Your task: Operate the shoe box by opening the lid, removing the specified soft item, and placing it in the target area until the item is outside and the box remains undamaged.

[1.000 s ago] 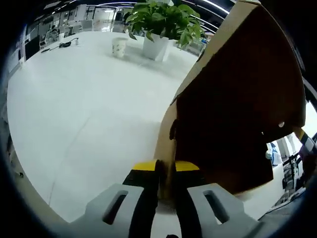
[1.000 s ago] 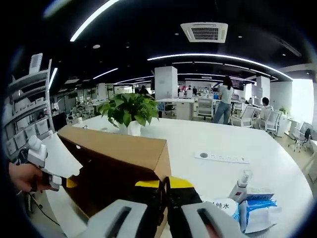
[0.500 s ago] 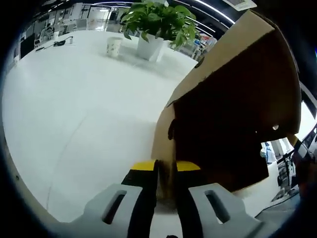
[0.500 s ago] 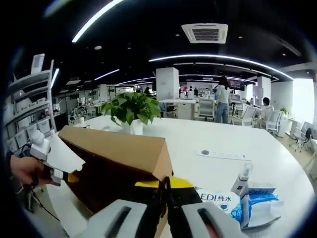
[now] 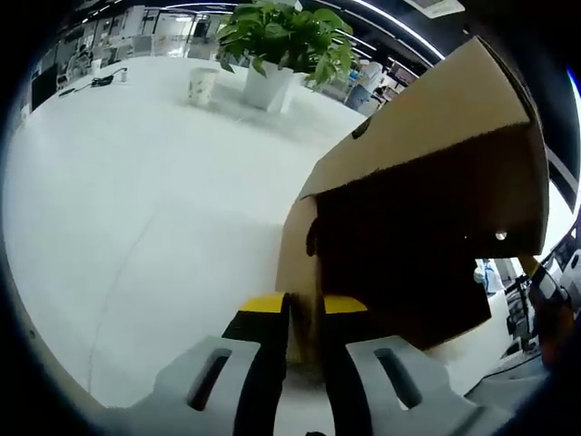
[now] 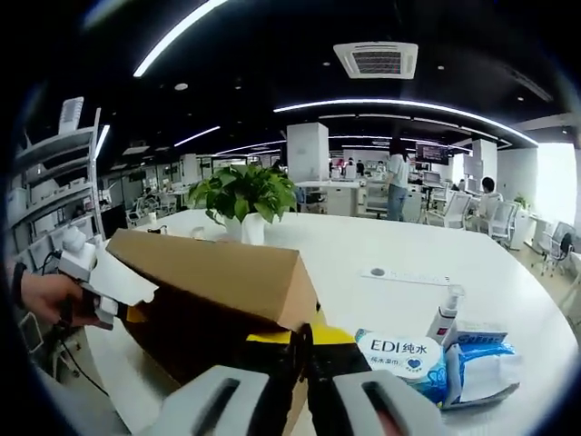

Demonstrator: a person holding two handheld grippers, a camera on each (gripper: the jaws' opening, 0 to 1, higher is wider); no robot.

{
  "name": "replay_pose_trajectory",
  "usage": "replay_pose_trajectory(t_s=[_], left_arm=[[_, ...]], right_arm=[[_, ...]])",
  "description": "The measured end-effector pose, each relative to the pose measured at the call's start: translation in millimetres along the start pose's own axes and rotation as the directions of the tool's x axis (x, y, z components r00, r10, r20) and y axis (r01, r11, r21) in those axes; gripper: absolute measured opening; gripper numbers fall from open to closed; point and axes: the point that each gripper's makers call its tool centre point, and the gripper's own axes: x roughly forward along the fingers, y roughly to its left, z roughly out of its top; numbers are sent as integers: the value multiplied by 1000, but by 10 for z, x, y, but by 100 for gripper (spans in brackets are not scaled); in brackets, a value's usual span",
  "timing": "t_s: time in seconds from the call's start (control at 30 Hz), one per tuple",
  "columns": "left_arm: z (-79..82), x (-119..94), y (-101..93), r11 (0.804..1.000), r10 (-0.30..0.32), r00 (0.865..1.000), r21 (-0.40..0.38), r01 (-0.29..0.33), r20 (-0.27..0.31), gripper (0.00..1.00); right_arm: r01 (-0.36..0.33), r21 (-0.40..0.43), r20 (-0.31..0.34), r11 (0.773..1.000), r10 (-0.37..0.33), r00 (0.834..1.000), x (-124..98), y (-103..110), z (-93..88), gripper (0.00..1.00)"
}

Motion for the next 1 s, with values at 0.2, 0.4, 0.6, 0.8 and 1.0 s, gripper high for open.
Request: replay_pose_trajectory(t_s=[0.2, 0.4, 0.6, 0.8, 1.0], left_arm=[[-2, 11, 1, 1000, -10, 1000, 11, 10, -2, 11], [-2, 12, -2, 999, -14, 1000, 30, 14, -3, 11], [-5, -1, -4, 998, -24, 1000, 55, 24, -6, 11], [12, -35, -8, 994, -20, 1000, 111, 21, -10, 11], [14, -76, -2, 991, -24, 1000, 132, 25, -7, 11]], right_arm=[[-12, -11, -8, 1000, 12, 1000, -26, 17, -62, 0], [-24, -8, -12, 1000, 24, 1000, -39, 26, -89, 0], [-32, 3, -30, 999, 32, 999, -48, 31, -166, 1], [-41, 15, -61, 999, 42, 997, -81, 23, -294, 0], [-48, 47, -92, 998, 52, 994, -104, 31, -444, 0]])
